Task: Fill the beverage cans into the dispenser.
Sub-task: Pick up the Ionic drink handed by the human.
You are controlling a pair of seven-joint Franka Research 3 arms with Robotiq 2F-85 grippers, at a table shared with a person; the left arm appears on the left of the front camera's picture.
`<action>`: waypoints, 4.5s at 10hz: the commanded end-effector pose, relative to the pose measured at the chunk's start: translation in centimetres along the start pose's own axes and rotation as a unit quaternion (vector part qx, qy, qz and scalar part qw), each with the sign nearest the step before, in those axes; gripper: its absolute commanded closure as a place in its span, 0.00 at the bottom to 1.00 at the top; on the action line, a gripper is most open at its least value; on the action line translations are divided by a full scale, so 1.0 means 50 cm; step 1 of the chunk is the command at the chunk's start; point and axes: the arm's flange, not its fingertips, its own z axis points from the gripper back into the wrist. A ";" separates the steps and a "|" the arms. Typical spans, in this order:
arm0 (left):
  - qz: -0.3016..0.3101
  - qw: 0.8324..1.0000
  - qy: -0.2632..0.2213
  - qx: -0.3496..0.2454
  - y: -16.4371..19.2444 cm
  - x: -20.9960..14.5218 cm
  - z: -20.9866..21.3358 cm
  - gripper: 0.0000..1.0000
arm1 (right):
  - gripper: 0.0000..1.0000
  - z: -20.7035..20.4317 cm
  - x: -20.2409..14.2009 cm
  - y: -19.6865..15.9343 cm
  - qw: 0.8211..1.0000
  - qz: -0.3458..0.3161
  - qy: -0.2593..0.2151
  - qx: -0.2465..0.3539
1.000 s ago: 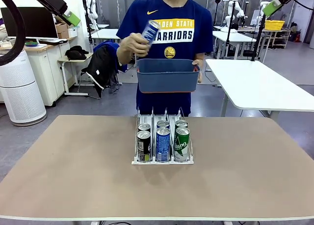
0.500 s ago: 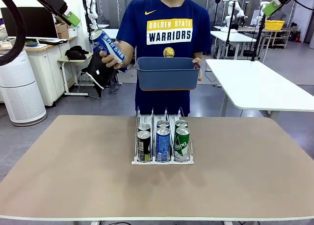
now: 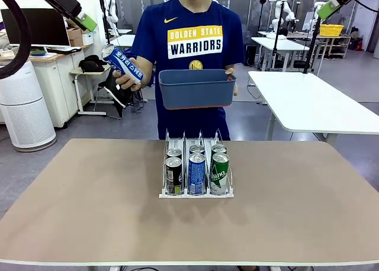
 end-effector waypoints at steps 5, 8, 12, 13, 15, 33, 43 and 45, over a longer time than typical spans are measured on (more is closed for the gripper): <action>0.001 1.000 0.002 -0.001 0.001 -0.003 -0.001 0.00 | 0.00 0.000 0.000 0.000 1.000 0.000 0.000 0.000; 0.001 1.000 0.002 -0.001 0.001 -0.003 -0.001 0.00 | 0.00 0.000 0.000 0.000 1.000 0.000 0.000 0.000; 0.001 1.000 0.002 -0.001 0.001 -0.003 -0.001 0.00 | 0.00 0.000 0.000 0.000 1.000 0.000 0.000 0.000; 0.001 1.000 0.002 -0.001 0.001 -0.003 -0.001 0.00 | 0.00 0.000 0.000 0.000 1.000 0.000 0.000 0.000; 0.001 1.000 0.002 -0.001 0.001 -0.003 -0.001 0.00 | 0.00 0.000 0.000 0.000 1.000 0.000 0.000 0.000; -0.068 0.992 -0.010 0.108 0.059 -0.020 -0.103 0.00 | 0.00 0.000 0.000 0.000 1.000 0.000 0.000 0.000; -0.044 0.991 -0.042 0.120 0.143 -0.032 -0.184 0.00 | 0.00 0.000 0.000 0.000 1.000 0.000 0.000 0.000; -0.046 0.991 -0.054 0.112 0.146 -0.028 -0.201 0.00 | 0.00 0.000 0.000 0.000 1.000 0.000 0.000 0.000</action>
